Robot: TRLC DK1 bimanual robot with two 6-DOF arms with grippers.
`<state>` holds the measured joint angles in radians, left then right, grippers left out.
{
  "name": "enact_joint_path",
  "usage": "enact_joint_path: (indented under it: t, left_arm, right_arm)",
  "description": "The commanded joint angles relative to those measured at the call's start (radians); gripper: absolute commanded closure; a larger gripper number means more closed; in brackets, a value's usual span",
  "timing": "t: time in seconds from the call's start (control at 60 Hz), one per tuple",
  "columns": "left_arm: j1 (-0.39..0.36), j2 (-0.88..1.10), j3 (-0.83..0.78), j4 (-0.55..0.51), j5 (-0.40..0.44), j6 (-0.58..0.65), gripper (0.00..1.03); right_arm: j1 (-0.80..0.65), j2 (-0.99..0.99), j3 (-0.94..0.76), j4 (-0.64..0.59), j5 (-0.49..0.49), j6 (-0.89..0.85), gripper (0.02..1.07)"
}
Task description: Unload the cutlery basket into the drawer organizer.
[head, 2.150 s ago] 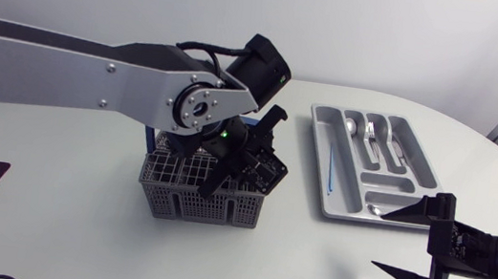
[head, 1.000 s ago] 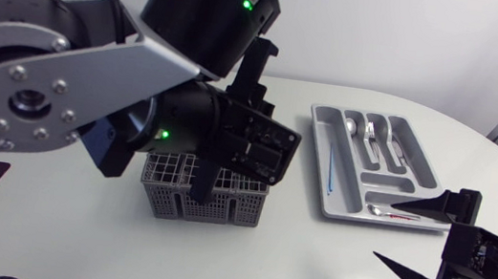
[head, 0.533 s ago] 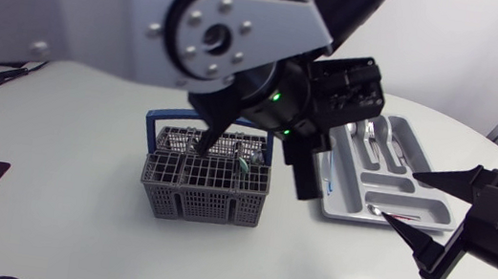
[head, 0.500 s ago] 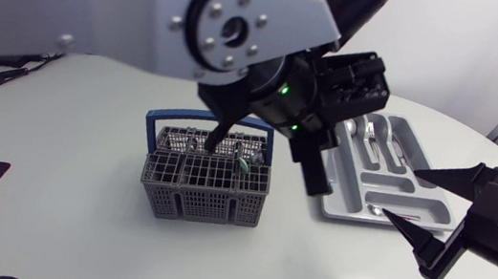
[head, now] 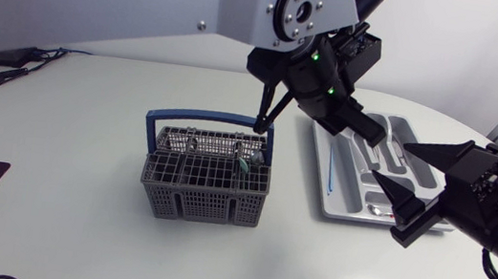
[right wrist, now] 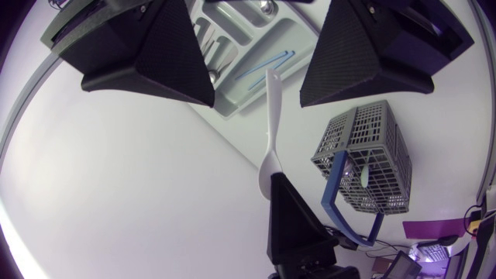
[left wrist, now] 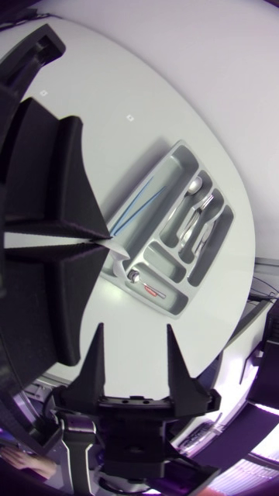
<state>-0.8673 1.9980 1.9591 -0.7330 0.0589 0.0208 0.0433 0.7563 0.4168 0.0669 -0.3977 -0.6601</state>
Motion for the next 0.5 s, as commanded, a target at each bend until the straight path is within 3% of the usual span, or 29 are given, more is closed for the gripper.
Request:
enact_joint_path:
  t: [0.0,0.133,0.483]
  left_arm:
    - [0.017,0.027,0.050,-0.011,0.042,-0.096,1.00]
    - [0.030,0.035,0.050,-0.014,0.087,-0.133,1.00]
    - [0.091,0.045,0.052,-0.025,0.196,-0.176,1.00]
  right_arm:
    - [0.029,0.035,-0.027,0.034,0.022,0.057,0.36]
    - [0.067,0.067,-0.050,0.123,0.072,0.080,0.48]
    - [0.187,0.163,-0.073,0.306,0.204,0.082,0.57]
